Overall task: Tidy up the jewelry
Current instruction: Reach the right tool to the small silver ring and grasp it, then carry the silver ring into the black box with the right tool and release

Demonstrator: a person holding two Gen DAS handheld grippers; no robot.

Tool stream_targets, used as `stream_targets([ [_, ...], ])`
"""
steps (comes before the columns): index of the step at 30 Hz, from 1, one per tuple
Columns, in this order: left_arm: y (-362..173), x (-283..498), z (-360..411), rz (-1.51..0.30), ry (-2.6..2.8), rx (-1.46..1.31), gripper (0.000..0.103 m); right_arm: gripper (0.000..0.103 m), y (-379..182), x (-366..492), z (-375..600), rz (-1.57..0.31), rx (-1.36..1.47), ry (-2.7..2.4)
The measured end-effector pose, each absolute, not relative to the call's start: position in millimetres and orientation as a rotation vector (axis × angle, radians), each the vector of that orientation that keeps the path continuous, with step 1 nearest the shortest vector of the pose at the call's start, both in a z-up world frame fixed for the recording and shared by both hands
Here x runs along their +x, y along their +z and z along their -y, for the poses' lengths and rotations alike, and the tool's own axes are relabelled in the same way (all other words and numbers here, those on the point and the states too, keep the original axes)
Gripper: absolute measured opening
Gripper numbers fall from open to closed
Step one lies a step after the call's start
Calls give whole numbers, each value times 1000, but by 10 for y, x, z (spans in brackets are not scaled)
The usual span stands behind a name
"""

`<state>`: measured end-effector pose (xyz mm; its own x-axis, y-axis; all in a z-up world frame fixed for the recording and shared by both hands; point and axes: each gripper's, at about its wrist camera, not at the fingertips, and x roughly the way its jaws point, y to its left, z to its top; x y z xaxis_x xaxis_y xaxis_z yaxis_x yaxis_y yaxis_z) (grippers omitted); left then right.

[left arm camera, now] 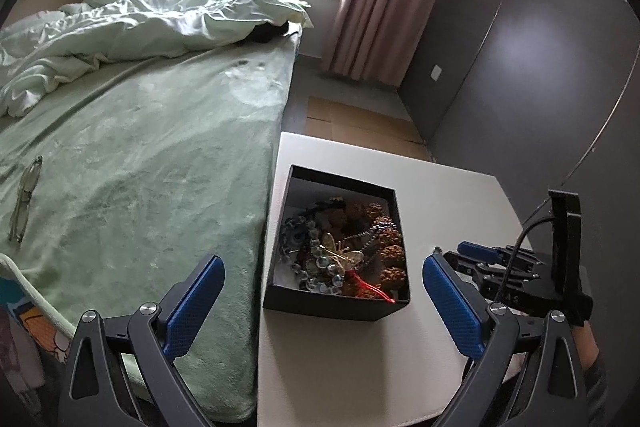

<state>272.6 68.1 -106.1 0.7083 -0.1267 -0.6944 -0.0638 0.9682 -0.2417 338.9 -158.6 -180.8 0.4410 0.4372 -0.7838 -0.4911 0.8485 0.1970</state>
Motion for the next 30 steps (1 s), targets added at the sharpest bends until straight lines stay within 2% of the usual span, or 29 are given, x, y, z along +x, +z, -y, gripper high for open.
stream_targets([
  [5, -1105, 2791, -712, -799, -19, -265, 100, 37, -1890, 3500, 1485, -969, -82, 586],
  [13, -1134, 2848, -668, -802, -15, -259, 100, 14, -1923, 3487, 1282, -934, -267, 546],
  [19, -1131, 2835, -641, -804, -5, -256, 100, 13, -1877, 3482, 1314, -948, -231, 565],
  [30, -978, 2622, -835, -740, 11, -297, 100, 13, -1268, 3303, 1443, -846, -53, 606],
])
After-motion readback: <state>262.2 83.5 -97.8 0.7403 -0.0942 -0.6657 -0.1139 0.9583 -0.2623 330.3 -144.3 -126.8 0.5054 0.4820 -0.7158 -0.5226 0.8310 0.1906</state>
